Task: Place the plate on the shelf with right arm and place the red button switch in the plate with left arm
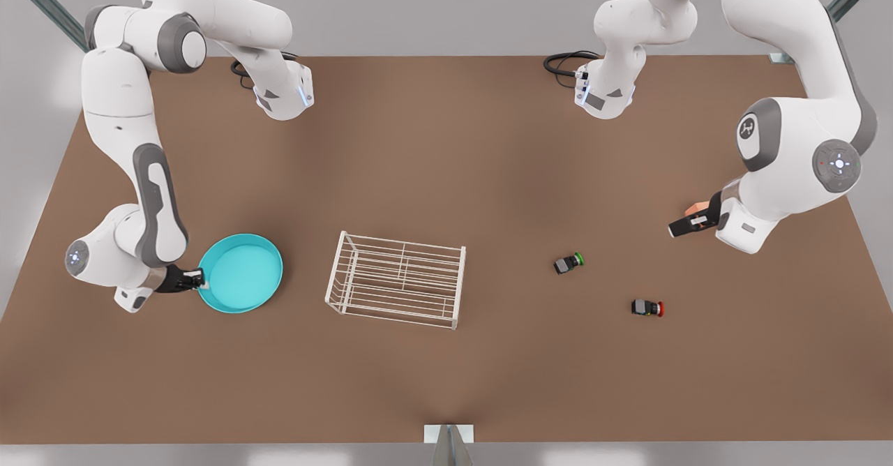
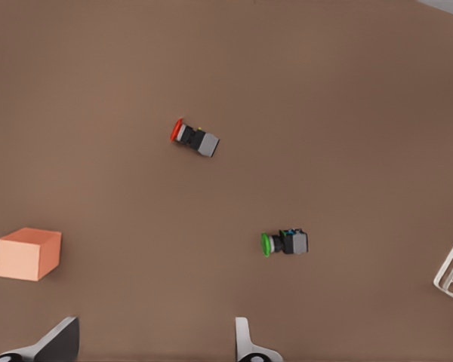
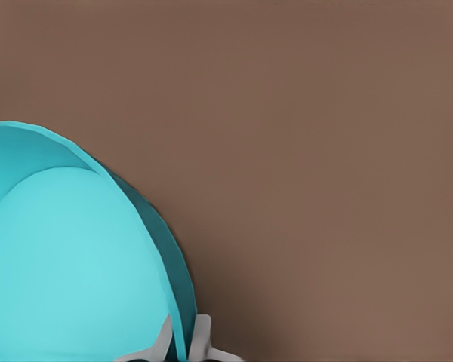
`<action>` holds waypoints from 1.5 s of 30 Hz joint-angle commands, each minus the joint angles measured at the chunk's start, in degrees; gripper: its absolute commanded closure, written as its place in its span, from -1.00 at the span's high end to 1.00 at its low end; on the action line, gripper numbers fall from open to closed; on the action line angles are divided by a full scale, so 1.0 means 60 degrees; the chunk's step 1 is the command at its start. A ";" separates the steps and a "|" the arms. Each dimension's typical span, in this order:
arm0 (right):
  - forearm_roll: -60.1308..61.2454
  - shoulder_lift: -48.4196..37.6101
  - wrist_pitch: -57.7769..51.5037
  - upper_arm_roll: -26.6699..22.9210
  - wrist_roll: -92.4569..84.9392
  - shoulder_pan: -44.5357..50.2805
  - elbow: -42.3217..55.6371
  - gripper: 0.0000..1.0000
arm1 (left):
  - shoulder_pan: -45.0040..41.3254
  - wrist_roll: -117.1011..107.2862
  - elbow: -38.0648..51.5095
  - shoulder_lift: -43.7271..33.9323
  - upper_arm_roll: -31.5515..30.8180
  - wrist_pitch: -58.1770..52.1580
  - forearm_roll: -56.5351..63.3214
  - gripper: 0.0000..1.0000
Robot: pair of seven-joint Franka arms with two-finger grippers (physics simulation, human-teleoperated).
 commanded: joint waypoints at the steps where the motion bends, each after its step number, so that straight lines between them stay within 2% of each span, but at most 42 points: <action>1: -0.0048 -0.0090 -0.0388 0.0000 -0.0207 0.0008 0.0076 -0.57 | -0.0040 -0.0921 0.0001 0.0004 -0.0015 -0.0005 0.0014 1.00; 6: -0.0033 -0.0472 -0.0696 0.0000 -0.0236 0.0022 0.0164 -0.58 | -0.0010 -0.0921 0.0001 0.0004 -0.0016 -0.0020 0.0014 1.00; 10: 0.0244 -0.1189 -0.1618 0.0103 -0.0207 0.0022 0.0178 -0.58 | -0.0040 -0.1462 0.0001 0.0019 -0.0030 -0.0020 0.0028 1.00; 12: 0.0318 -0.1453 -0.1970 0.0161 -0.0133 0.0037 0.0207 -0.58 | 0.0004 -0.3131 0.0001 -0.0010 -0.0015 -0.0136 0.0014 1.00; 14: 0.0728 -0.1658 -0.2439 0.0191 -0.0119 0.0052 0.0354 -0.58 | -0.0084 -0.6325 0.0001 -0.0039 -0.0337 -0.0166 -0.0074 1.00; 23: 0.0919 -0.2390 -0.4270 0.1128 0.2078 0.0330 0.0999 -0.58 | 0.0033 -1.1145 -0.0057 0.0107 -0.0484 -0.0005 -0.0426 1.00; 25: 0.0904 -0.2522 -0.4417 0.1201 0.2620 0.0696 0.0999 -0.58 | -0.0010 -1.3927 -0.0087 0.0956 -0.0484 0.1122 0.0144 1.00; 28: 0.0948 -0.2552 -0.4417 0.1216 0.3441 0.1311 0.1130 -0.57 | 0.0048 -1.5277 0.0016 0.1293 -0.0484 0.1840 0.0307 1.00; 29: 0.0948 -0.2552 -0.4417 0.1201 0.3836 0.1502 0.1248 -0.57 | 0.0033 -1.5248 0.1084 0.2288 -0.0484 0.2075 0.0336 1.00; 31: 0.0948 -0.2523 -0.4402 0.1201 0.4436 0.1868 0.1452 -0.57 | 0.0048 -1.5087 0.1334 0.2817 -0.0484 0.2148 0.0673 1.00; 37: 0.1109 -0.1849 -0.3860 0.1187 0.6165 0.2952 0.2288 -0.57 | -0.0421 -1.4823 0.1217 0.3535 -0.0513 0.3187 0.1493 1.00; 42: 0.1109 -0.1131 -0.2806 0.1187 0.7117 0.3670 0.2800 -0.57 | -0.0421 -1.4779 0.0104 0.4091 -0.0528 0.6103 0.1420 1.00; 45: 0.1109 -0.0721 -0.2381 0.1187 0.7586 0.4007 0.3122 -0.57 | -0.0450 -1.2978 0.0163 0.4472 -0.0513 0.6426 0.1581 1.00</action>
